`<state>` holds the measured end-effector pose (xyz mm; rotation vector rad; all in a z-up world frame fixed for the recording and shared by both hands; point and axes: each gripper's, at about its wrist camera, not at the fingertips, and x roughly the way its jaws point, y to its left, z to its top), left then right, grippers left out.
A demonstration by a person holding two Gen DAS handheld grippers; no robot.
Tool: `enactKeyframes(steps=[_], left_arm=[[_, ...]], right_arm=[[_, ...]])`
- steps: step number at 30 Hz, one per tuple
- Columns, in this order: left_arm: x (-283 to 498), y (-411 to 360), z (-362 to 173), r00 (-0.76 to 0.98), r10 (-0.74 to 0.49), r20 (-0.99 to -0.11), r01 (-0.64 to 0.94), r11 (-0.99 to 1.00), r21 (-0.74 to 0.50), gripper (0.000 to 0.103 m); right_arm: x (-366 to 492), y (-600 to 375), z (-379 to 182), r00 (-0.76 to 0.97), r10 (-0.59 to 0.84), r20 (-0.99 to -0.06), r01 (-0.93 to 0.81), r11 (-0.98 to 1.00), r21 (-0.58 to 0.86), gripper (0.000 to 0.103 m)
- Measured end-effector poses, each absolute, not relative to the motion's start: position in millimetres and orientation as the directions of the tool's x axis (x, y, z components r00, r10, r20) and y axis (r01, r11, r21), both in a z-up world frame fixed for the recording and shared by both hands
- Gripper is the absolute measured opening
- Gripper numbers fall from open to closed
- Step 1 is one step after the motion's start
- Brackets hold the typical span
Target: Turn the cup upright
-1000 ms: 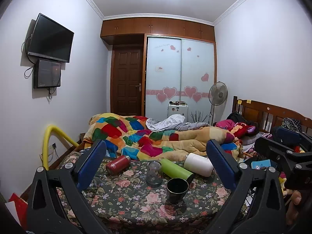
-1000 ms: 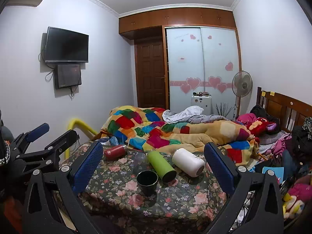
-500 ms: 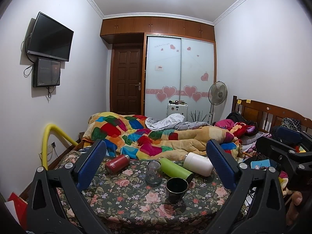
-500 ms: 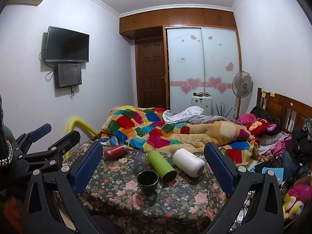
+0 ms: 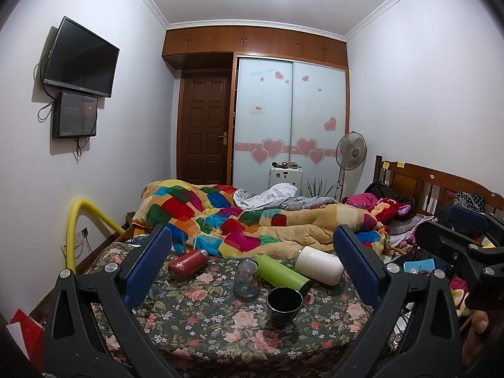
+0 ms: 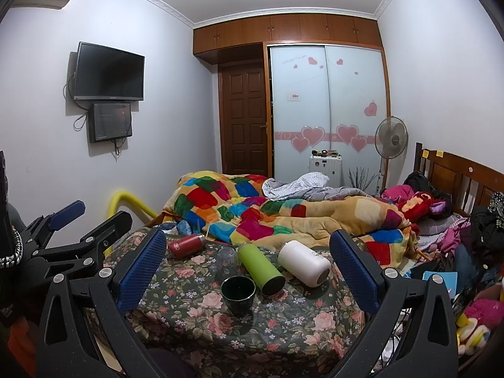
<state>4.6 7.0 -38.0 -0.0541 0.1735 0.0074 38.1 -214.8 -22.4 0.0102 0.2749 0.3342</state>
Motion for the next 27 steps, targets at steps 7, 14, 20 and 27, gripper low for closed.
enactKeyframes(steps=[7,14,20,27], left_arm=[[5.4,5.4,-38.5,0.985,-0.004,-0.174,-0.006,0.998,-0.057,0.103],[7.3,0.1,-38.5,0.984,-0.020,-0.179,0.009,0.998,-0.061,0.103],[9.6,0.8,-37.7,0.982,-0.025,-0.187,0.012,0.998,-0.067,0.103],[11.0,4.2,-38.6,0.981,-0.026,-0.192,0.011,0.997,-0.079,0.103]], right_arm=[[37.4,-215.1,-21.9,0.907,0.326,-0.266,-0.324,0.945,0.055,0.103],[37.7,-214.7,-21.8,0.907,0.325,-0.267,-0.323,0.945,0.054,0.103],[38.0,-214.2,-22.0,0.908,0.324,-0.266,-0.322,0.945,0.053,0.103],[38.5,-214.6,-20.9,0.908,0.324,-0.267,-0.322,0.945,0.052,0.103]])
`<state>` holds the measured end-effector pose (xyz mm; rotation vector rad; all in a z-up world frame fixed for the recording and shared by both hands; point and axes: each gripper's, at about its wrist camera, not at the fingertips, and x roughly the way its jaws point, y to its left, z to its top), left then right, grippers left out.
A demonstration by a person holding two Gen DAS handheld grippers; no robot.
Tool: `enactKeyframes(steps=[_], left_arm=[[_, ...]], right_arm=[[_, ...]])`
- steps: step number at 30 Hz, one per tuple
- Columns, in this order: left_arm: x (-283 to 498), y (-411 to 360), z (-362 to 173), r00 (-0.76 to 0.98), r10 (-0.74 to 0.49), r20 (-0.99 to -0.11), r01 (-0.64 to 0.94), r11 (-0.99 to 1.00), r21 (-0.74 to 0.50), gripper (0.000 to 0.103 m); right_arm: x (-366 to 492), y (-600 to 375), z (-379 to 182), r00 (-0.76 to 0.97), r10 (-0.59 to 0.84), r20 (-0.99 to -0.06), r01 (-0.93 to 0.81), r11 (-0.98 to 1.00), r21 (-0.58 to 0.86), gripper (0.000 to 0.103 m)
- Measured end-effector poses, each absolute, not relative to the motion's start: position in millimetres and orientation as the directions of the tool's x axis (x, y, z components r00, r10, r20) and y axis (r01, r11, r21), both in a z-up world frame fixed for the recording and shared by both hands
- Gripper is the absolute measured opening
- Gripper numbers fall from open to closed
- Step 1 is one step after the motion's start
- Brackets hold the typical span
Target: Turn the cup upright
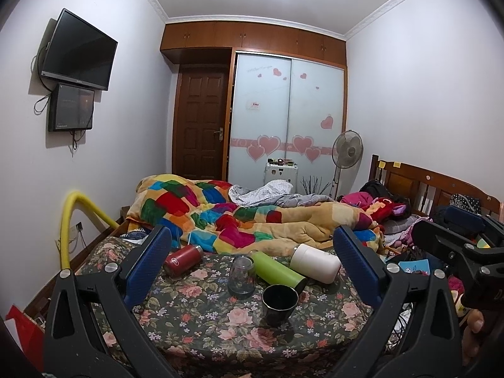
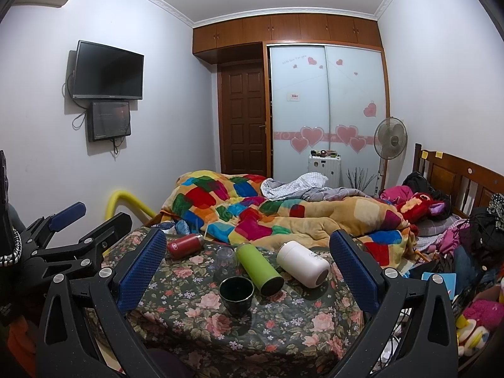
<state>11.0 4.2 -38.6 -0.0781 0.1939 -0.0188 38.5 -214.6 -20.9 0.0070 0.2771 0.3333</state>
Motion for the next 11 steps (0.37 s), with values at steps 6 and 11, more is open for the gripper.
enactKeyframes(steps=[6,11], left_arm=[[12,10,-41,0.981,-0.024,-0.194,0.006,0.996,-0.090,0.103],[14,22,-47,0.979,-0.018,-0.201,-0.004,0.994,-0.110,0.103]], right_arm=[[41,-216,-20,0.906,0.322,-0.276,-0.321,0.946,0.049,0.103],[45,-212,-19,0.902,0.318,-0.293,-0.322,0.946,0.035,0.103]])
